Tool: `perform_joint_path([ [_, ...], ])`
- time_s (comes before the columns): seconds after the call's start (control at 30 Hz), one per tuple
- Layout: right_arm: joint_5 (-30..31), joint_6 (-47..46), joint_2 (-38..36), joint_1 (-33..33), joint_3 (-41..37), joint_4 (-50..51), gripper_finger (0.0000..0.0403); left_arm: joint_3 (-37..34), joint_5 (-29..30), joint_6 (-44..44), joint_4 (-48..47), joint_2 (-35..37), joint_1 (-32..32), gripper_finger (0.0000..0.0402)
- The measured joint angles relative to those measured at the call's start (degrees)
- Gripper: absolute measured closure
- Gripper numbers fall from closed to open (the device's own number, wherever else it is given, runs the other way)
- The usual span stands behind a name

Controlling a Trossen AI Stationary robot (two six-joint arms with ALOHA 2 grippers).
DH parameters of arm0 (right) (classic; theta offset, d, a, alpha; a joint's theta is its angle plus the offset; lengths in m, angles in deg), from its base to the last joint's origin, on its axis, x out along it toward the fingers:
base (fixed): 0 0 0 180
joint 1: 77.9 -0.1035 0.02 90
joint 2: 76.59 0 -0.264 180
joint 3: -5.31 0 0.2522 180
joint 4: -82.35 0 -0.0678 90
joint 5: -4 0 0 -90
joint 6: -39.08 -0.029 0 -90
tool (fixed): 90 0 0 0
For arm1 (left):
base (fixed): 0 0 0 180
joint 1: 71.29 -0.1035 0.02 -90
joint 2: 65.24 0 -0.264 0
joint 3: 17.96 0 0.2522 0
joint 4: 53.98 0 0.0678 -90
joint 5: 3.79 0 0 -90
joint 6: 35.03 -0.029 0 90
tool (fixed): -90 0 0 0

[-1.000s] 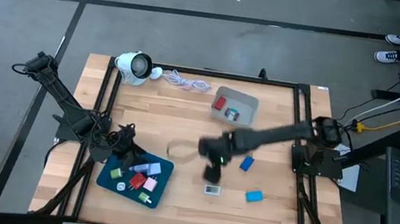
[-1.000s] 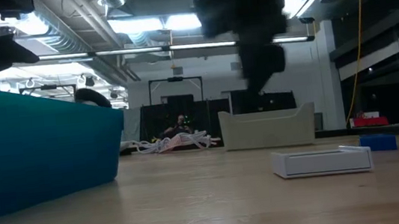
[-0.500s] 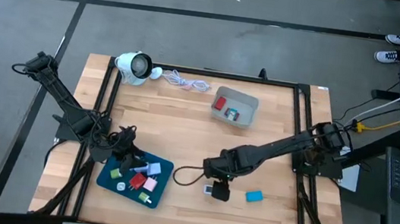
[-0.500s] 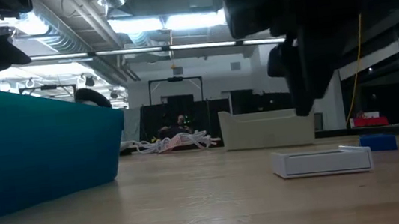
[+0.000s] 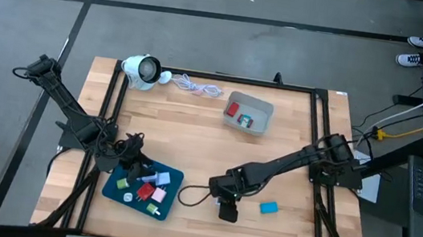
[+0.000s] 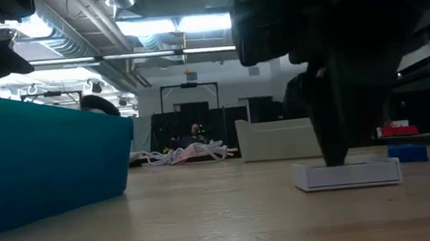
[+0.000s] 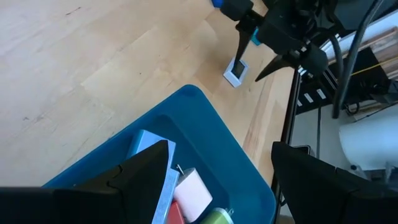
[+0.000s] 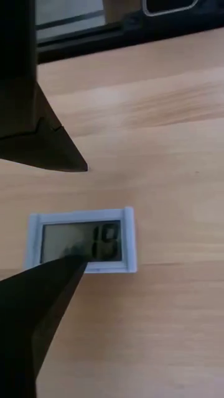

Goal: Pick & Place Office items
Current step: Put the white digital clock into the gray bin

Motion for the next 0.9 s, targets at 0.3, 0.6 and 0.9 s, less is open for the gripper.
perform_joint_path([
  [0.3, -0.2, -0.3, 2.1, 1.0, 0.3, -1.8, 0.0163, 0.0, -0.3, 0.2, -0.9, 0.0, 0.0, 0.0121],
  [0.6, 1.2, -0.3, 2.2, 2.5, 0.3, -2.8, 0.0163, 0.0, -0.3, 0.8, -1.8, 0.0, 0.0, 0.0121],
  [0.9, 0.6, 0.8, 2.9, 4.1, 0.3, -3.3, 0.0163, 0.0, 0.1, 0.8, -1.8, 0.0, 0.0, 0.0121],
])
